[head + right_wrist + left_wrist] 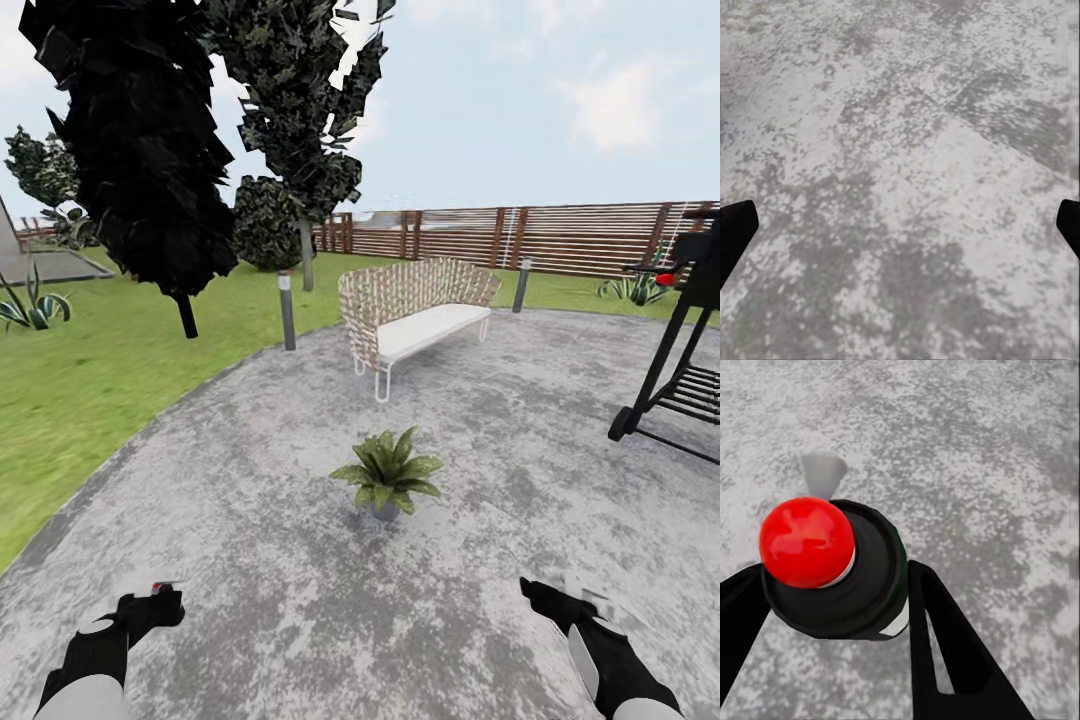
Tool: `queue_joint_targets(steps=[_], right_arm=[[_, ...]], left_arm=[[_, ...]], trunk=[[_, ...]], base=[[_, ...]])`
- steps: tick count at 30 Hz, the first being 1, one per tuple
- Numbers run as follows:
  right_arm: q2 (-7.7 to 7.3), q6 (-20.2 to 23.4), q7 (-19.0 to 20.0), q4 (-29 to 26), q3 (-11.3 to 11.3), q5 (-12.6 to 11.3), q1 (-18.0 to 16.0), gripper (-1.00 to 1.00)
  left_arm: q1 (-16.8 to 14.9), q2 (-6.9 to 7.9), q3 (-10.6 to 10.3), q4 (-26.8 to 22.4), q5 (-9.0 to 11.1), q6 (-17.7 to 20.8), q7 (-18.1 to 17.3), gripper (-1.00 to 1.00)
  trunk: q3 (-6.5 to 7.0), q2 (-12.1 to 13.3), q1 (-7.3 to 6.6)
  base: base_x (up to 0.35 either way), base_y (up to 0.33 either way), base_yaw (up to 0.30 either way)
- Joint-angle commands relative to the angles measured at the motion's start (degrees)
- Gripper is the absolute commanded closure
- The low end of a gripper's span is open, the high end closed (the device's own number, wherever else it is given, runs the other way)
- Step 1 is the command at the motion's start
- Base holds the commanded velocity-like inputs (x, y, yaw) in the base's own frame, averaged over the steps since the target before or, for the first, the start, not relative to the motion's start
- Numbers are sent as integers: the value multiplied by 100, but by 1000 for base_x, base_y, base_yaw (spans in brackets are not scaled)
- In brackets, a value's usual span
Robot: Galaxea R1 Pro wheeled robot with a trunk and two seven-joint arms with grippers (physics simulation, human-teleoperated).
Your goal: Pick up the pesticide atomizer in the garden and spray insectifuge to fully cover both potted plants in the garden.
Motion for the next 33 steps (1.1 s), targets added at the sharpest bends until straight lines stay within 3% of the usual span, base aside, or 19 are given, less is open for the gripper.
queue_joint_targets(steps=[1, 10, 14, 15, 16, 19, 25, 33], right_arm=[[3, 26, 51, -8, -45, 61, -4, -100], [6, 26, 51, -7, -46, 61, -4, -100], [6, 26, 51, -8, -45, 61, -4, -100], [5, 26, 49, -6, -45, 61, -4, -100], [3, 26, 50, -2, -42, 61, -4, -100], [-1, 28, 51, -3, -39, 61, -4, -100], [-10, 84, 51, -3, -40, 61, -4, -100], [25, 88, 51, -8, -34, 67, -4, -100]], left_arm=[[-11, -7, 38, -18, -38, -10, -43, 100], [-11, -25, 44, 1, -46, -8, -43, 100], [-11, -217, 2, 169, -129, -1, -50, 100], [-11, -244, -50, 295, -210, -1, -48, 100], [-11, -275, -218, 584, -421, 0, -45, 100], [-11, -292, -468, 784, -558, 6, -47, 100], [-11, -370, -556, 828, -581, -1, -45, 100], [-11, -401, -560, 817, -582, -8, -43, 100]], trunk=[[-3, -3, 0], [19, -3, 0], [28, -3, 0], [31, -3, 0], [31, -3, 0], [33, -3, 0], [33, -3, 0], [33, -3, 0]], base=[[51, -306, -262], [8, -319, -262], [0, -322, -251], [0, -321, -213], [0, -304, -144], [0, -292, -59], [32, -255, -8], [21, -27, -151]])
